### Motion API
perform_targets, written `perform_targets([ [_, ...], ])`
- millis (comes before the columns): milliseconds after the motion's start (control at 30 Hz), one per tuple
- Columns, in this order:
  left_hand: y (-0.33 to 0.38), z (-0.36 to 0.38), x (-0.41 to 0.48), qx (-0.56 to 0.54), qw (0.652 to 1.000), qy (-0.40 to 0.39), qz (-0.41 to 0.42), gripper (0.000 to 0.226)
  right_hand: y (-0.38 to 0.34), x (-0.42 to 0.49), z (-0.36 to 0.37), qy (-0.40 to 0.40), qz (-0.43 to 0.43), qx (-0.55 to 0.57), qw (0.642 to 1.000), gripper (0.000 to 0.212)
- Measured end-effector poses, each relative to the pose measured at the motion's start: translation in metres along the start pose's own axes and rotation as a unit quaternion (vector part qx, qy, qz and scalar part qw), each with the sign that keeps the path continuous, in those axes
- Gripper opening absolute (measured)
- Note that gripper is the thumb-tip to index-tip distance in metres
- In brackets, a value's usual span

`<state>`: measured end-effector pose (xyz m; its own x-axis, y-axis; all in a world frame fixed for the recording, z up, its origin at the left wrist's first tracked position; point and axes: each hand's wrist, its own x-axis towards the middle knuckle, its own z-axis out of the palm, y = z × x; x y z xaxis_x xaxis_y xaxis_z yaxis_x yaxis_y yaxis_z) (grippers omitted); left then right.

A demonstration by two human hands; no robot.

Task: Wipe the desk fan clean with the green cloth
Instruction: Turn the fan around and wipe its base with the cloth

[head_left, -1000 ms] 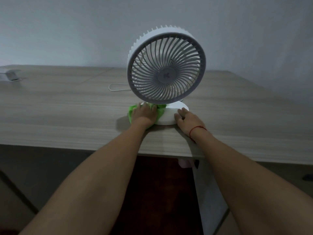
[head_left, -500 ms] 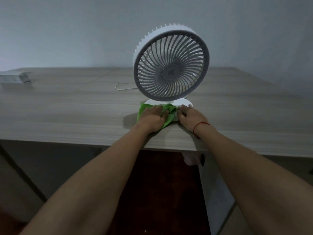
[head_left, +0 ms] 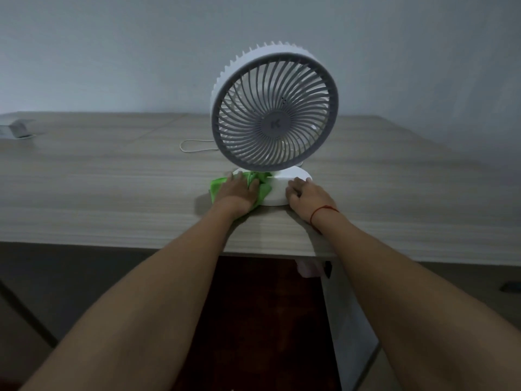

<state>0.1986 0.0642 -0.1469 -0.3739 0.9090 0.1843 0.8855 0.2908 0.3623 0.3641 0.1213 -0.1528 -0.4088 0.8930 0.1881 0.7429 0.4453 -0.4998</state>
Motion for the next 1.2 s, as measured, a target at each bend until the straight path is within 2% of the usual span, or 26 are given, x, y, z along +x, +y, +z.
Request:
perform_targets([
  [100,-0.004,0.000,-0.018,-0.001,0.997,-0.030,0.064,0.056,-0.012,0.002,-0.006,-0.026,0.008,-0.046,0.999,0.049],
  [233,0.001,0.002,-0.042,-0.013,0.993,-0.046,0.108,0.057,-0.014,0.003,0.002,-0.046,-0.010,-0.067,0.997,0.048],
  [400,0.006,-0.006,-0.037,-0.013,0.996,-0.062,0.063,0.060,-0.012,0.001,0.009,-0.029,-0.021,-0.047,0.998,0.044],
  [567,0.003,-0.006,0.003,0.070,0.996,-0.054,0.008,0.057,-0.013,-0.004,0.009,-0.009,-0.021,-0.040,0.999,0.042],
  [700,-0.012,-0.008,0.037,0.025,0.998,-0.027,-0.050,0.055,-0.006,0.005,0.015,0.001,-0.035,-0.031,0.999,0.043],
  [800,-0.013,-0.013,0.032,-0.030,0.997,-0.039,-0.059,0.055,-0.004,0.010,0.017,0.001,-0.026,-0.034,0.999,0.042],
  [1000,-0.013,-0.009,0.003,-0.046,0.998,-0.033,-0.020,0.056,-0.007,0.009,0.014,-0.006,-0.012,-0.031,0.999,0.046],
  [1200,0.002,-0.004,-0.036,-0.016,0.993,-0.056,0.099,0.057,-0.014,0.002,0.012,0.003,-0.007,-0.028,1.000,0.048],
])
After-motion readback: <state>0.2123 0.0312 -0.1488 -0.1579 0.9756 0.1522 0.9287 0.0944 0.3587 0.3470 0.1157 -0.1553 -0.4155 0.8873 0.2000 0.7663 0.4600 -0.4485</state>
